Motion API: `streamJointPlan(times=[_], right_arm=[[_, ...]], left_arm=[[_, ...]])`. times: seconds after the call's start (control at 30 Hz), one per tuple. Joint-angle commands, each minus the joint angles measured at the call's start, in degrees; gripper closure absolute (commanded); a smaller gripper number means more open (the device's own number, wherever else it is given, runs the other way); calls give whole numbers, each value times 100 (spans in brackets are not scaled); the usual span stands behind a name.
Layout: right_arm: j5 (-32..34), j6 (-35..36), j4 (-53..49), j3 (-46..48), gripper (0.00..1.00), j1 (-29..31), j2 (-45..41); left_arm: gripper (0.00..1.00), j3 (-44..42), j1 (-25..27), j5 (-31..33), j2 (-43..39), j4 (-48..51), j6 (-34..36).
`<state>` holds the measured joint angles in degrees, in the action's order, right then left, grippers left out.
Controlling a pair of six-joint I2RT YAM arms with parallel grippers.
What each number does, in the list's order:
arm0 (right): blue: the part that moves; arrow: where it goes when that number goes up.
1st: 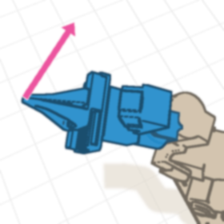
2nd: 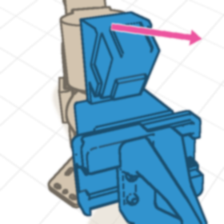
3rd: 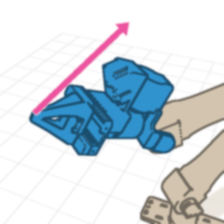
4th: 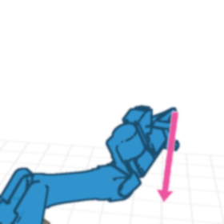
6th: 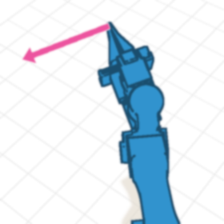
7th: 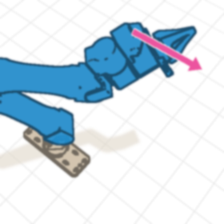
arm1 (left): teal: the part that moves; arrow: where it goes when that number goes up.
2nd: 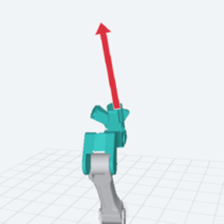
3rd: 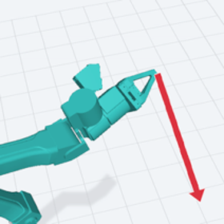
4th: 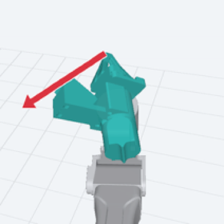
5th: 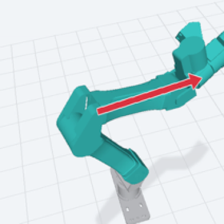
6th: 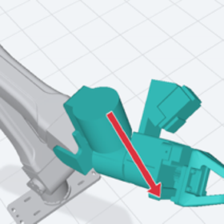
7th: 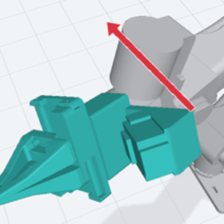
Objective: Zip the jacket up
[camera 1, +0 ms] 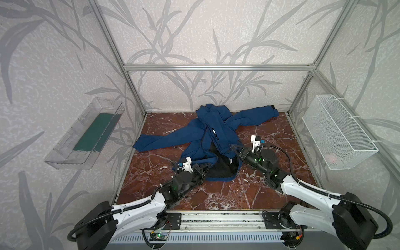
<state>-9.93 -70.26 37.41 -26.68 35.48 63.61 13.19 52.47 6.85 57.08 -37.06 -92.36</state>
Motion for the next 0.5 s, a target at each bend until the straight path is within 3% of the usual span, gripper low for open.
streamJointPlan(times=[0.0,0.13,0.3,0.47], right_arm=[[90,12,124,102,99,-39,-263],[129,57,-44,172,99,-58,-416],[164,113,-176,155,99,-76,-545],[158,113,-208,145,99,-77,-569]], left_arm=[[100,-52,9,-454,655,-1045,-8],[100,-114,13,-752,1543,-2291,27],[91,-206,101,-771,2354,-3522,-76],[74,-229,252,-537,2272,-3173,68]])
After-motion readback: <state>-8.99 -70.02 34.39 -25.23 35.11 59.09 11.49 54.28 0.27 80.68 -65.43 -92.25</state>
